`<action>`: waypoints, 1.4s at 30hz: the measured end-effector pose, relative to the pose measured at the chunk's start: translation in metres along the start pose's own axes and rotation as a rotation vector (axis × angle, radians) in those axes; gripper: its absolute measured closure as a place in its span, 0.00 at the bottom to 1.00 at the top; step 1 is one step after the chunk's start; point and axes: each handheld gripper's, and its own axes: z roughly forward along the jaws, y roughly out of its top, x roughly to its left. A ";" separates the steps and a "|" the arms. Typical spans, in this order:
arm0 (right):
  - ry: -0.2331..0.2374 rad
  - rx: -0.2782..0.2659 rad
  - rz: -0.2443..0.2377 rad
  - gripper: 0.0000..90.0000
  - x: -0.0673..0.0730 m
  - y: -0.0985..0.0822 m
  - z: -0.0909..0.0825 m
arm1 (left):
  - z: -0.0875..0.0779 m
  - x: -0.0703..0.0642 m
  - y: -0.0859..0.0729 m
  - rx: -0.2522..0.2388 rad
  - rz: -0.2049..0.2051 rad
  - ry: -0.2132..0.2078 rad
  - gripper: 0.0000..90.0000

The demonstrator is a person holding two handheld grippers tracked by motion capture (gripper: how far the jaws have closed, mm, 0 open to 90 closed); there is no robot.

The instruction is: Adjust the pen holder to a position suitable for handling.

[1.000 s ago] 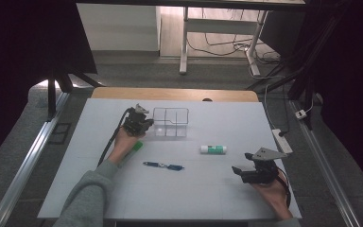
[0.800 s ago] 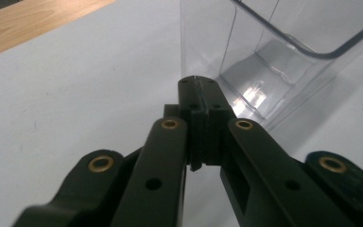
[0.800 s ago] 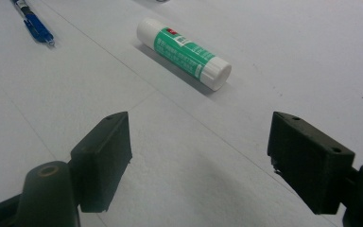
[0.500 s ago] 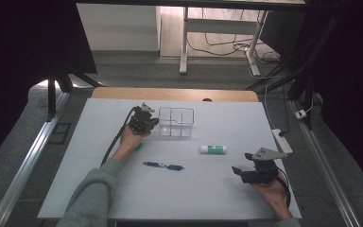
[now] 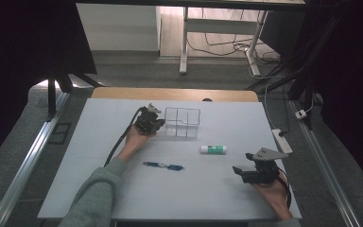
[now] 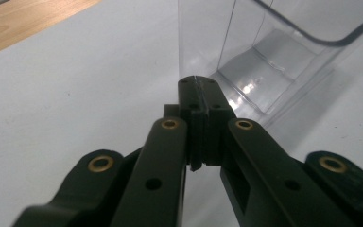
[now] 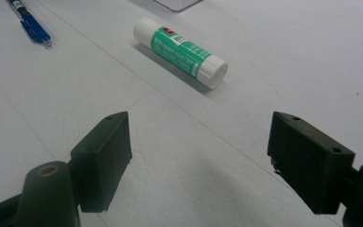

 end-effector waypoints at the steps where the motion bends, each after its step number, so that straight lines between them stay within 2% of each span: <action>1: 0.003 -0.002 0.000 0.24 0.000 0.000 0.000 | 0.000 0.000 0.000 0.003 0.000 -0.005 0.99; 11: 0.003 -0.002 0.000 0.24 -0.001 0.000 0.000 | 0.003 -0.005 -0.001 0.024 0.020 -0.015 0.99; 16: -0.011 -0.005 -0.001 0.24 -0.001 0.000 -0.002 | 0.003 -0.005 -0.002 0.028 0.016 -0.024 0.98; 19: -0.003 -0.007 0.003 0.24 -0.001 0.000 -0.003 | 0.000 -0.004 -0.002 0.021 0.013 -0.037 0.99; 24: -0.008 -0.010 0.005 0.24 -0.003 -0.001 -0.005 | -0.013 -0.006 -0.007 -0.005 0.025 -0.043 0.99; 27: -0.002 -0.016 0.012 0.24 -0.004 -0.001 -0.005 | -0.025 -0.005 -0.013 -0.016 0.017 -0.039 0.99; 28: -0.002 -0.017 0.012 0.24 -0.004 -0.001 -0.005 | -0.034 -0.007 -0.017 -0.027 0.020 -0.035 0.99; 31: 0.000 -0.018 0.010 0.24 -0.004 -0.001 -0.005 | -0.043 -0.009 -0.022 -0.040 0.023 -0.040 0.98; 32: 0.006 -0.023 0.008 0.24 -0.004 -0.001 -0.005 | -0.047 -0.010 -0.024 -0.050 0.025 -0.048 0.90; 35: 0.005 -0.021 0.004 0.24 -0.003 -0.001 -0.006 | -0.060 -0.013 -0.030 -0.066 0.028 -0.067 0.77; 37: 0.007 -0.027 0.005 0.25 -0.003 -0.001 -0.006 | -0.068 -0.016 -0.035 -0.071 0.050 -0.075 0.70; 39: 0.009 -0.026 0.004 0.25 -0.004 -0.001 -0.006 | -0.076 -0.019 -0.041 -0.071 0.069 -0.080 0.67; 42: 0.007 -0.021 -0.002 0.25 -0.003 0.000 -0.005 | -0.088 -0.021 -0.052 -0.080 0.062 -0.070 0.60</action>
